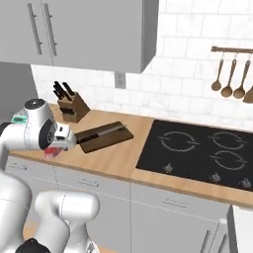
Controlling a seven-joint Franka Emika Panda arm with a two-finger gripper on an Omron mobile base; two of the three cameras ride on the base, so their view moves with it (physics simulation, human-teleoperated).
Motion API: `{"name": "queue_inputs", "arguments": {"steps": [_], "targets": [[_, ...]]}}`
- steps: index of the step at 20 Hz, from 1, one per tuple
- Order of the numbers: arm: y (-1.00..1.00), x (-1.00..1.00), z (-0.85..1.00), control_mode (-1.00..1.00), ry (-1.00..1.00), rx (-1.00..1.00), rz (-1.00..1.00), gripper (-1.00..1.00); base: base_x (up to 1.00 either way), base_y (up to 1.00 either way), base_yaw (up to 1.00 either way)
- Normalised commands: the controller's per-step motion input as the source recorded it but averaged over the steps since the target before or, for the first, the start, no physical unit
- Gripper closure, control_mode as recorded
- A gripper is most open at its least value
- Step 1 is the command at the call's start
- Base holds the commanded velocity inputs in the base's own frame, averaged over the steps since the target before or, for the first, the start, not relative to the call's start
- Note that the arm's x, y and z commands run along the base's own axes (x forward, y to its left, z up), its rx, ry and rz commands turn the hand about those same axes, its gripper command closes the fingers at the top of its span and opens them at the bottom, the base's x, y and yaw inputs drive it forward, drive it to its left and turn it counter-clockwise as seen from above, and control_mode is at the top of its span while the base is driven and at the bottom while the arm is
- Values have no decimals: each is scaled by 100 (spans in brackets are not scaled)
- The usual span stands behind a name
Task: Pick up the knife from the drawer and place it on the cutting board. Then place the meat from the plate to the cutting board.
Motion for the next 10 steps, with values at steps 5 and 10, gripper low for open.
{"name": "queue_inputs", "arguments": {"steps": [5,10], "targets": [[0,0,0,100,0,0,0,100,30,54,-68],[16,37,-3,-100,0,0,-11,100,27,39,-30]]}}
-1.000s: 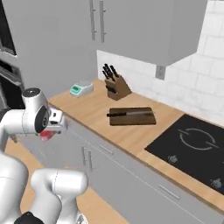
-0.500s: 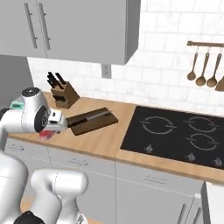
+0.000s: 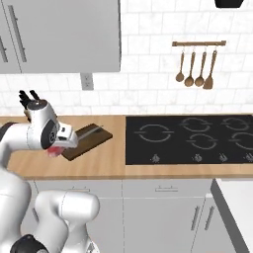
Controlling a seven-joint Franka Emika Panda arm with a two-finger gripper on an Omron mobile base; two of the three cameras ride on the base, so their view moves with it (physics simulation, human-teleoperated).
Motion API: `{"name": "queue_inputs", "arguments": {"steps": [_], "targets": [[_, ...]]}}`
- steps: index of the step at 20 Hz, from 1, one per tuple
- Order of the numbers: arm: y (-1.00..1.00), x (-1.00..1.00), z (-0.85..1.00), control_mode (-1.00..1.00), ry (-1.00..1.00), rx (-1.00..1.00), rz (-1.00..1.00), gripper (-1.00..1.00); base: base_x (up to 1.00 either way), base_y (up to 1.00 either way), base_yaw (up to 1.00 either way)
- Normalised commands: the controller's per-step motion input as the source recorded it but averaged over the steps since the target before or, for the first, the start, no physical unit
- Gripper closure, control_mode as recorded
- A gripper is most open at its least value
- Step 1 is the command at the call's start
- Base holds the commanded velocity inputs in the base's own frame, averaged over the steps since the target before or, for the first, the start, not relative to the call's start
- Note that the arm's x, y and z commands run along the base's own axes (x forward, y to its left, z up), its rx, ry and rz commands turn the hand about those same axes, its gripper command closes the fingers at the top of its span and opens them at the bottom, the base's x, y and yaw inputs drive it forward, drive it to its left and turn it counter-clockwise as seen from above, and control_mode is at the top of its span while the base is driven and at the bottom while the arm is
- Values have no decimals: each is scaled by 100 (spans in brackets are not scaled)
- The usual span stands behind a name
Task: Pick up the knife from the drawer and place it on the cutting board. Then place the meat from the plate to the cutting board.
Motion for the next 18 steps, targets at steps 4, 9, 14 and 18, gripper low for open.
{"name": "queue_inputs", "arguments": {"steps": [4,9,14,18], "targets": [[2,100,-15,-100,1,2,-17,100,0,0,0],[10,79,-21,-100,4,0,-13,100,0,0,0],[11,55,-33,-100,9,0,-7,100,0,0,0],[6,43,-35,-100,8,0,-3,100,0,0,0]]}}
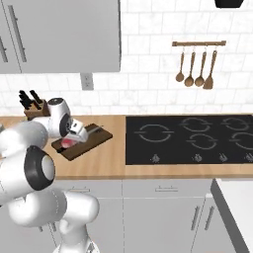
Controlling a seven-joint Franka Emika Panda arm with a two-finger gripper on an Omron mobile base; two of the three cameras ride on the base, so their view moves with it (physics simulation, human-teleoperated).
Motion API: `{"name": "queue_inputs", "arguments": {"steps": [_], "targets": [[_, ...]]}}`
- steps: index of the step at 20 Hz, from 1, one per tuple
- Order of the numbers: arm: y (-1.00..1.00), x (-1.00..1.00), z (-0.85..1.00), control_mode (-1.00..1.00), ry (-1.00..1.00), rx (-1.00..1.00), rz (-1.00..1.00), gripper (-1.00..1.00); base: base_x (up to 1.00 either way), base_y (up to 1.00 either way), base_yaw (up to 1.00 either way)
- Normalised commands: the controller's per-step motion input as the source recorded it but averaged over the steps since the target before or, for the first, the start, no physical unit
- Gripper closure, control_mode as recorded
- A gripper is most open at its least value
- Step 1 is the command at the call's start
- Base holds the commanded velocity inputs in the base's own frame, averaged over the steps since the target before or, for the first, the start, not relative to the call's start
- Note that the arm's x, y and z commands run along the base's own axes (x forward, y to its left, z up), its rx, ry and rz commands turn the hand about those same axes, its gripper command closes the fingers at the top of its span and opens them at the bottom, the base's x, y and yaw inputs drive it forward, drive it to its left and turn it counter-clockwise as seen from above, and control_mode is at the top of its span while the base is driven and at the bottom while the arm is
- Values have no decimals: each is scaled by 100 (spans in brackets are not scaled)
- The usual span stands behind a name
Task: Pick up the knife from the drawer and place it on the cutting board. Then place the meat from the plate to the cutting board.
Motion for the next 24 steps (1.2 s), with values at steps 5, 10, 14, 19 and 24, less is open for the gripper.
{"name": "queue_inputs", "arguments": {"steps": [5,10,14,19,24], "targets": [[1,46,-39,-100,9,0,-3,100,0,0,0],[2,46,-34,-100,5,0,-3,100,0,0,0],[0,32,-27,-100,0,0,-3,100,0,0,0],[0,15,-31,-100,2,0,-2,100,0,0,0],[0,22,-29,-100,1,0,-3,100,0,0,0]]}}
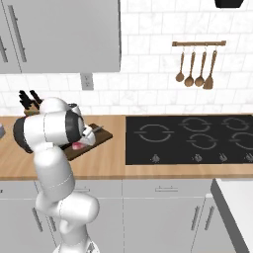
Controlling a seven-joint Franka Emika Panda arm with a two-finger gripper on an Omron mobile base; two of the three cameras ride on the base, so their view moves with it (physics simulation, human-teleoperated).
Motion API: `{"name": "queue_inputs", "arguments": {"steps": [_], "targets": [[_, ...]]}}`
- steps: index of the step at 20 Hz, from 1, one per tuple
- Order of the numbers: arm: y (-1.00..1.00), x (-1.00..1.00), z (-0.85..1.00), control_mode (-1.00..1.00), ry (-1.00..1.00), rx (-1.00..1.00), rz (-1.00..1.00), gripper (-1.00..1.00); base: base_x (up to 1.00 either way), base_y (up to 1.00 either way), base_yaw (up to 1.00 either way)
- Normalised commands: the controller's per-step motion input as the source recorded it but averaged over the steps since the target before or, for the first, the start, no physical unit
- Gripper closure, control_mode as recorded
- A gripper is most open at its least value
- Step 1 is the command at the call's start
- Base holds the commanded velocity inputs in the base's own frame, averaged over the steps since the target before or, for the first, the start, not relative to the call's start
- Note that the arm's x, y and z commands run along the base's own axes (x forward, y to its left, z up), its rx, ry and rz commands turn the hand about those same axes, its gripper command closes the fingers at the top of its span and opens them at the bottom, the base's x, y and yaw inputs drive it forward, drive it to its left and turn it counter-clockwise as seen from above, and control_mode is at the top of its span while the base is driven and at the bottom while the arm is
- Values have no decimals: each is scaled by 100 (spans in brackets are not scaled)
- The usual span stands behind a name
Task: Pick up the knife from the drawer and place it on the cutting board. Then place the meat from the plate to the cutting board.
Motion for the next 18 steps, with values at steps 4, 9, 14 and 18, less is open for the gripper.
{"name": "queue_inputs", "arguments": {"steps": [4,9,14,18], "targets": [[4,29,-27,-100,1,0,-3,100,0,0,0],[6,12,-21,-100,1,0,-4,-100,0,0,0],[0,-9,-1,-100,0,0,-4,-100,0,0,0],[-8,-49,17,-100,0,5,-3,-100,0,0,0]]}}
